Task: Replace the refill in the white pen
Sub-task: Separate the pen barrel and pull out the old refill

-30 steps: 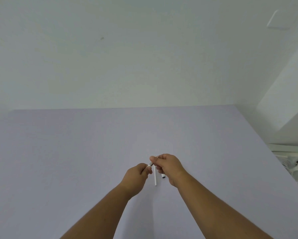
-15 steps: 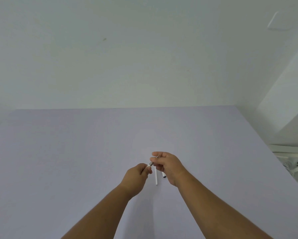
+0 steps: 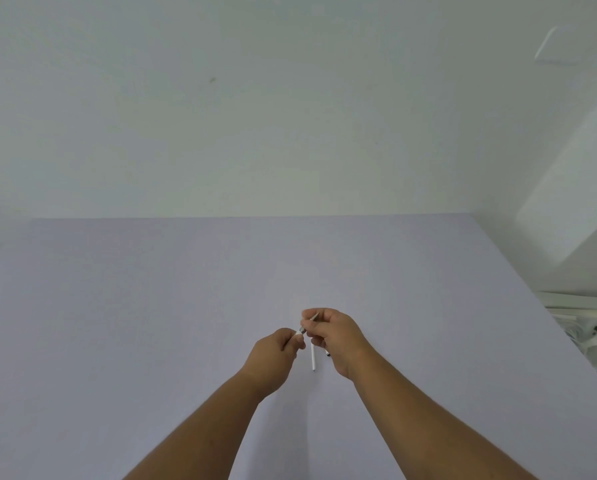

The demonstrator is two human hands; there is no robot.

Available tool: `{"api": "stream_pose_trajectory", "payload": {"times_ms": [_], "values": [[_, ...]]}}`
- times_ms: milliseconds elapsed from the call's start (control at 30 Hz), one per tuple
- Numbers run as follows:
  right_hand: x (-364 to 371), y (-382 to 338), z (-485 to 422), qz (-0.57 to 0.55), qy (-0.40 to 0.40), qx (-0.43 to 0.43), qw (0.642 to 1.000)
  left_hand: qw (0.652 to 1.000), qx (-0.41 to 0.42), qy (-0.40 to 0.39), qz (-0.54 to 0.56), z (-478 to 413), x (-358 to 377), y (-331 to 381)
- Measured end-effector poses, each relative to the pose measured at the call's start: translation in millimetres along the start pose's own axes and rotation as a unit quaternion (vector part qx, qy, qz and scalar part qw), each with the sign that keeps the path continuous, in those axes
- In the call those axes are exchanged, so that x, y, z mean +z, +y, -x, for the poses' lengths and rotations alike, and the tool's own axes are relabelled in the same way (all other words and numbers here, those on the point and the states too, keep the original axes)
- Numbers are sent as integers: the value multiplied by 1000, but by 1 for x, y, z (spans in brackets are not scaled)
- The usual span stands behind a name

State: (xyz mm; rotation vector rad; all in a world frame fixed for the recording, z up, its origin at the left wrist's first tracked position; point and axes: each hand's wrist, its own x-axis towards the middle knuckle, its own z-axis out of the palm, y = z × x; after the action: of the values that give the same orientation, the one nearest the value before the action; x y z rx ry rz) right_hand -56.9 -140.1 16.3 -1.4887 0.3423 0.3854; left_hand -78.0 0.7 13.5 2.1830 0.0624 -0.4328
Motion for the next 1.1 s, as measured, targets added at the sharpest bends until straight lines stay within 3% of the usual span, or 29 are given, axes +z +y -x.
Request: {"api": "stream_pose_trajectory", "payload": {"times_ms": [133, 233, 367, 567, 800, 900, 1000, 1100], "values": [[0, 0, 2, -20, -21, 12, 1000, 1000, -1, 2, 7, -1, -1, -1], [0, -3, 1, 22, 8, 7, 1000, 1000, -4, -2, 21, -2, -1, 0], [-6, -9, -9, -43, 47, -22, 998, 999, -10, 0, 39, -3, -2, 3], [-10, -10, -16, 6, 38, -23, 999, 998, 6, -12, 57, -6, -1, 2], [-26, -19, -37, -122, 184, -55, 974, 996, -23, -13, 82, -13, -2, -7], [-37, 0, -51, 45, 183, 1, 982, 995, -42, -10, 92, -19, 0, -13], [-43, 31, -58, 312, 135, 36, 940, 993, -58, -12, 98, -23, 4, -19], [-46, 52, -61, 397, 127, 24, 909, 993, -66, -14, 100, -27, 9, -24]]}}
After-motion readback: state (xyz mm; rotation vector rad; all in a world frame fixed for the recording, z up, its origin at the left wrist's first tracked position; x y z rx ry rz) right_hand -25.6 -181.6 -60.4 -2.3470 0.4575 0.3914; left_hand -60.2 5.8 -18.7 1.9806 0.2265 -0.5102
